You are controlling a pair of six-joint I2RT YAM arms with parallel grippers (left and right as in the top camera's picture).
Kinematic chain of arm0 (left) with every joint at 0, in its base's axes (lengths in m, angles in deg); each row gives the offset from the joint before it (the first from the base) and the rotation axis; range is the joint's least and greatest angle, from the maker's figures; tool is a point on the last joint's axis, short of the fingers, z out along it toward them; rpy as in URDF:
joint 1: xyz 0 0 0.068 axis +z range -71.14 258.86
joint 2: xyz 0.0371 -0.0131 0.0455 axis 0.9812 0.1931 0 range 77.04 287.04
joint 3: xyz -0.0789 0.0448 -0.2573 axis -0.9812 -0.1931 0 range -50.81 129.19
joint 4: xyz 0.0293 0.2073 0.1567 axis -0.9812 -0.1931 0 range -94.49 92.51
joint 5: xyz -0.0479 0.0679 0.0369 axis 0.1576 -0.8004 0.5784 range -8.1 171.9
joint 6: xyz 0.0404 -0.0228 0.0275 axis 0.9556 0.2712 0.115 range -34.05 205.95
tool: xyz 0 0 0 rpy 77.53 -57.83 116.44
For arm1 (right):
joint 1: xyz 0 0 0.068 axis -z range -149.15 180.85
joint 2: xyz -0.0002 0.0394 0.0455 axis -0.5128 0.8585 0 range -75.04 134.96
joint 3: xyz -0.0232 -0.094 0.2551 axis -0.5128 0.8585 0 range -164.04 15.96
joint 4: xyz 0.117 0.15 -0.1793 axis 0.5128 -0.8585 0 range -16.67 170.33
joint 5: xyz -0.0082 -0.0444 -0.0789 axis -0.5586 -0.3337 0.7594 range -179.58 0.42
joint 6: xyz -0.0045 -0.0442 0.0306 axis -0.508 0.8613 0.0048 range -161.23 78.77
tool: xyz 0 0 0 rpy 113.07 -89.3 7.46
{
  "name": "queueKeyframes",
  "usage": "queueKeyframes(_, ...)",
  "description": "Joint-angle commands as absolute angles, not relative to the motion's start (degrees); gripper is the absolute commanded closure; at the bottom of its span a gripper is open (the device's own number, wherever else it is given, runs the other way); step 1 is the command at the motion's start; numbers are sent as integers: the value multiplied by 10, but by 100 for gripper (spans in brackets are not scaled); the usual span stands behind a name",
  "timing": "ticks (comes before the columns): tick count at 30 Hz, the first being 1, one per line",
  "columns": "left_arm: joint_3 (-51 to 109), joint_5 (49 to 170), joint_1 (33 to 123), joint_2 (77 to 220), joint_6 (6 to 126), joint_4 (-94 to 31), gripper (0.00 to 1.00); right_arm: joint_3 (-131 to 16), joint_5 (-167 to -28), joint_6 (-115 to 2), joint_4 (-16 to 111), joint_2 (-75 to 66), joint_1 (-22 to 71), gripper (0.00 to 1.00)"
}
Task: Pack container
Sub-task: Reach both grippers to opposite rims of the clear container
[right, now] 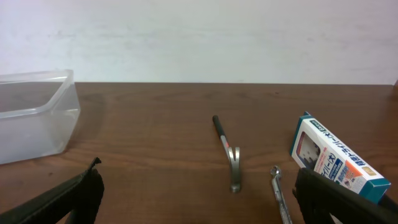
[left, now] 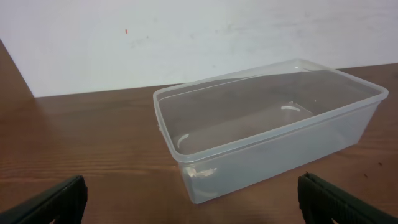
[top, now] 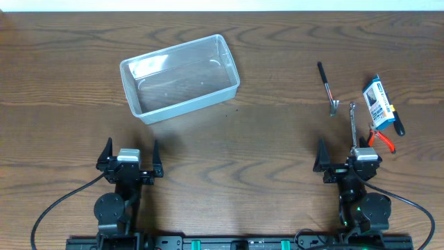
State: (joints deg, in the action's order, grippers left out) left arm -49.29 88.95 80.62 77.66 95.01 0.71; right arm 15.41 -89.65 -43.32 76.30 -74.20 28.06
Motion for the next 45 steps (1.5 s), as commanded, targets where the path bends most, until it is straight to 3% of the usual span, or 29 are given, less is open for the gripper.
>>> queueKeyframes(1, -506, 889, 804, 773, 958, -6, 2, 157, -898, -424, 763, -747, 287, 1)
queueKeyframes(21, -506, 889, 804, 773, 957, -7, 2, 156, -915, -431, 764, -747, 287, 1)
queueKeyframes(29, -500, 889, 804, 773, 844, 84, 2, 107, -890, -450, 792, -719, 287, 1)
queueKeyframes(33, -452, 877, 804, 785, 848, 112, 2, 27, -876, -450, 832, -616, 287, 1)
queueKeyframes(39, -306, 855, 804, 908, 879, 112, 2, -208, -924, -450, 845, -338, 287, 1)
queueKeyframes(42, -189, 855, 804, 1019, 893, 91, 2, -374, -1005, -450, 791, -188, 287, 1)
queueKeyframes(45, -38, 855, 804, 1138, 893, 5, 2, -590, -1062, -450, 657, -29, 285, 1)
